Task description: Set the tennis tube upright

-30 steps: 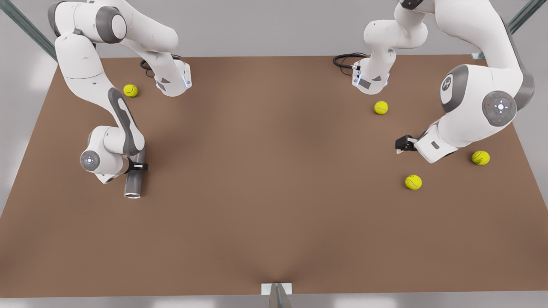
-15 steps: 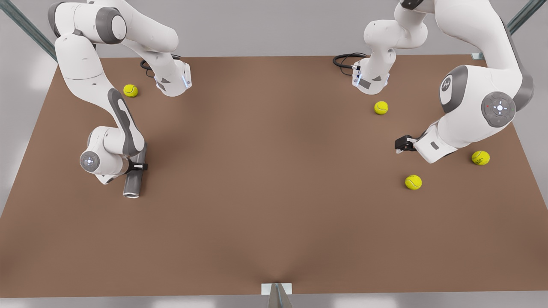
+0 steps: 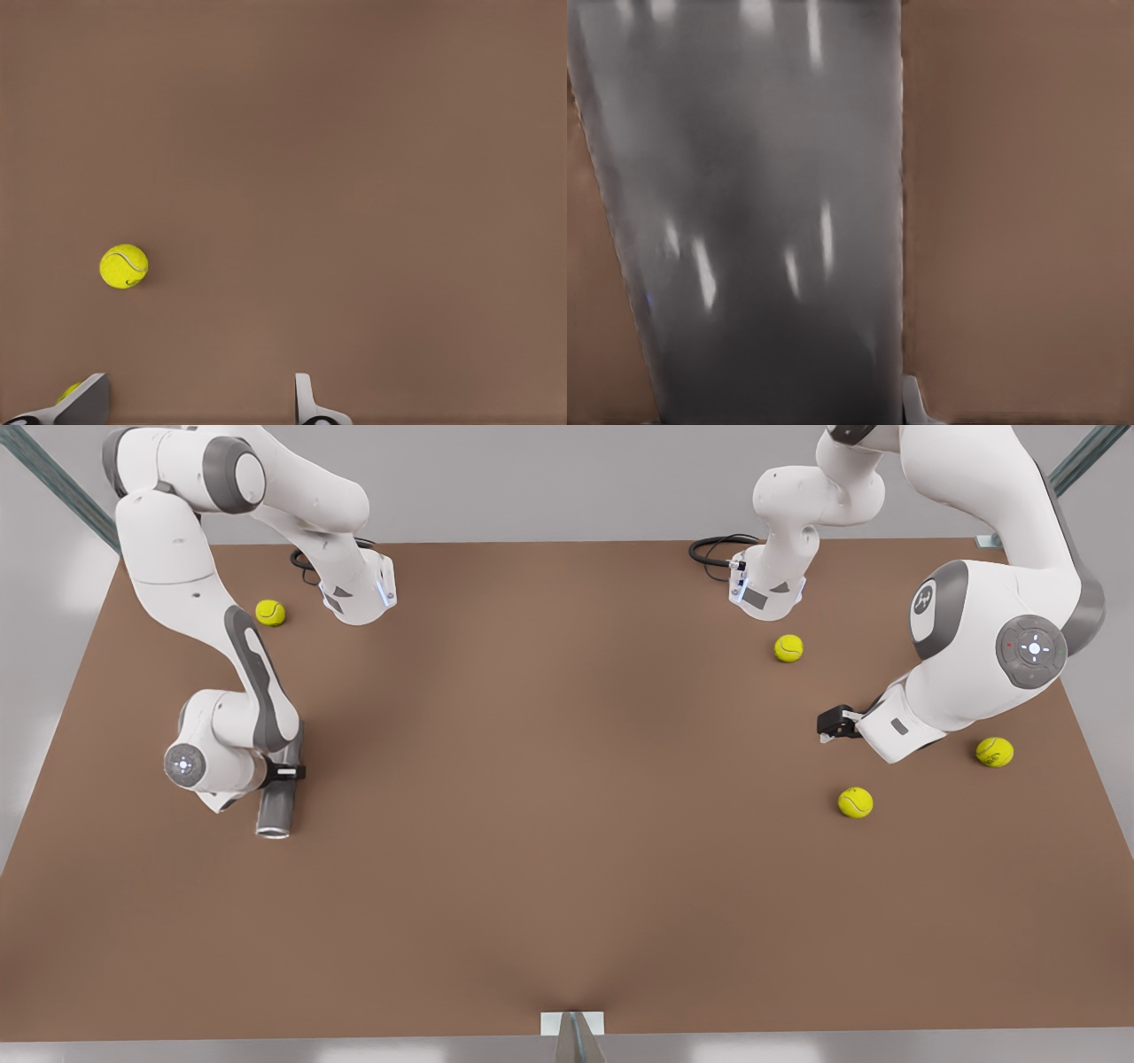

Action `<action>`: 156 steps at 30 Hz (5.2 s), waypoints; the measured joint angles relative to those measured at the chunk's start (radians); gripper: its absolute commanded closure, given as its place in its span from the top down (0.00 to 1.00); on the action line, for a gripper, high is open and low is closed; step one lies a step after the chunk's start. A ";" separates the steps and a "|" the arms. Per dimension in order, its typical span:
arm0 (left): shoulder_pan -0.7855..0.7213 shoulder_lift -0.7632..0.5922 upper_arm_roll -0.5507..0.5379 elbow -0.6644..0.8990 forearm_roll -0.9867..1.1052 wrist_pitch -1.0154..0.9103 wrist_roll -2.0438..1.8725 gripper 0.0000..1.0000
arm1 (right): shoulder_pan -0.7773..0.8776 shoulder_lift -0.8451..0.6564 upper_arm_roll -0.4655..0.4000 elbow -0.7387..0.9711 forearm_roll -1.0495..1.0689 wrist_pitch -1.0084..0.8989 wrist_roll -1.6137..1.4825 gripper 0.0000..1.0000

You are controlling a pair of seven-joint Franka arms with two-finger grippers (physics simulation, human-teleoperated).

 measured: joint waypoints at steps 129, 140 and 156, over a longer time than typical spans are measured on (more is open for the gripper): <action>-0.163 0.417 -0.198 -0.621 -1.674 0.739 0.733 1.00 | 0.193 -0.225 -0.029 0.675 0.009 -0.737 0.182 1.00; -0.163 0.439 -0.225 -0.614 -1.674 0.739 0.733 0.63 | 0.194 -0.225 -0.029 0.679 0.009 -0.737 0.183 1.00; -0.160 0.423 -0.233 -0.606 -1.668 0.738 0.724 0.47 | 0.194 -0.228 -0.028 0.677 0.009 -0.737 0.180 1.00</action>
